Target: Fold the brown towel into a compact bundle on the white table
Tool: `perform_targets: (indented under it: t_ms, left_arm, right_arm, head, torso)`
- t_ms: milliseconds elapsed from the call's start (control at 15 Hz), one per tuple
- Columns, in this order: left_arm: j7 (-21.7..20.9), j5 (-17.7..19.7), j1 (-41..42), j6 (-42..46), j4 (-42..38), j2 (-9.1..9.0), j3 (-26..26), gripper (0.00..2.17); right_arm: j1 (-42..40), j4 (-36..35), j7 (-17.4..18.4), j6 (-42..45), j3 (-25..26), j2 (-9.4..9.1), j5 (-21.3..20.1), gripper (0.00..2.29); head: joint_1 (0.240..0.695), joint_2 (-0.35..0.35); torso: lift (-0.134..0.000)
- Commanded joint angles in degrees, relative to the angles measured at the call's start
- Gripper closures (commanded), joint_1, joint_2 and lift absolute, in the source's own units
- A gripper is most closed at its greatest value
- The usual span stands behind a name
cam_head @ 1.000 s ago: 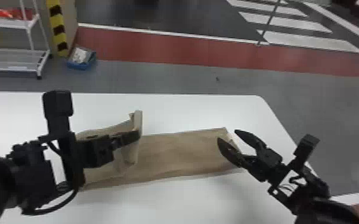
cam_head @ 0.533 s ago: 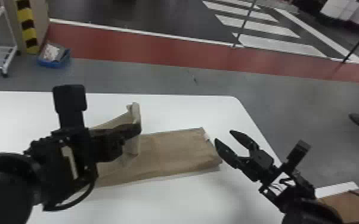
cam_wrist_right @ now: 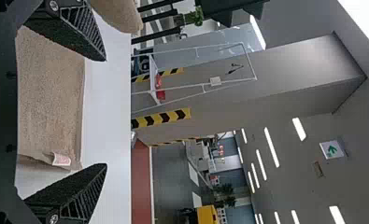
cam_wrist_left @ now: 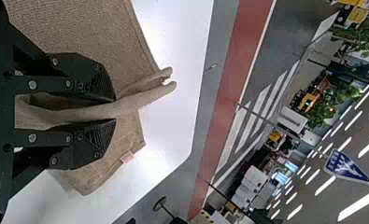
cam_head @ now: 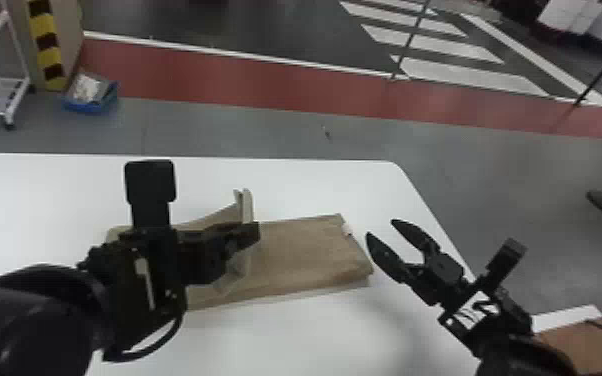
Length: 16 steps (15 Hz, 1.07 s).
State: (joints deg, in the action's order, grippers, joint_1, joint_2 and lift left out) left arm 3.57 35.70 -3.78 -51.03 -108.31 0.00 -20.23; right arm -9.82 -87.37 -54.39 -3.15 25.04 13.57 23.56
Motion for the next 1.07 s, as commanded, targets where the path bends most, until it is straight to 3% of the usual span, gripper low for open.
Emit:
perform_targets:
  t_ms: [0, 200, 333, 467, 600, 733, 867, 1000]
  left_arm:
    - [-0.76, 0.34, -0.53, -0.08, 1.52, -0.15, -0.25, 0.0]
    - [-1.38, 0.69, -0.18, -0.08, 1.43, 0.09, 0.19, 0.04]
    - [-2.43, 0.77, 1.75, -1.14, 0.29, 0.7, 2.38, 0.04]
    - [-2.34, 0.34, 3.95, -1.14, -2.44, 3.16, 4.76, 0.04]
    - [-2.52, -1.07, 6.68, -0.96, -5.78, 6.85, 7.92, 0.04]
    - [-3.22, -3.62, 9.66, -0.26, -7.97, 8.96, 10.82, 0.06]
    - [-4.28, -9.33, 12.83, 1.32, -9.91, 9.23, 13.63, 0.08]
    - [-4.98, -12.15, 15.2, 5.19, -10.35, 9.93, 15.3, 0.08]
  right_arm:
    - [0.16, -0.26, 0.25, -0.33, -0.43, -0.38, -0.53, 0.07]
    - [0.16, -0.87, 0.95, -1.03, -0.96, -0.82, -0.97, 0.05]
    - [0.16, -2.02, 3.24, -3.14, -1.84, -1.17, -1.59, 0.1]
    - [-0.28, -6.23, 6.75, -6.48, -2.89, -3.28, -3.61, 0.27]
    - [-2.04, -14.06, 12.82, -13.86, -6.14, -5.66, -7.21, 0.32]
    - [-2.66, -21.7, 18.27, -27.93, -9.04, -5.66, -8.62, 0.48]
    - [-2.66, -28.03, 26.44, -42.34, -13.09, -5.66, -12.22, 0.48]
    - [-1.34, -30.58, 32.15, -52.36, -17.31, -5.74, -15.04, 0.48]
  head:
    - [0.695, -0.35]
    - [0.695, -0.35]
    - [0.695, -0.35]
    - [0.695, -0.35]
    - [0.695, -0.35]
    - [0.695, -0.35]
    - [0.695, -0.262]
    - [0.695, -0.205]
  torso:
    - [-0.124]
    - [-0.124]
    - [-0.124]
    - [-0.124]
    - [-0.124]
    - [-0.124]
    - [-0.124]
    - [-0.124]
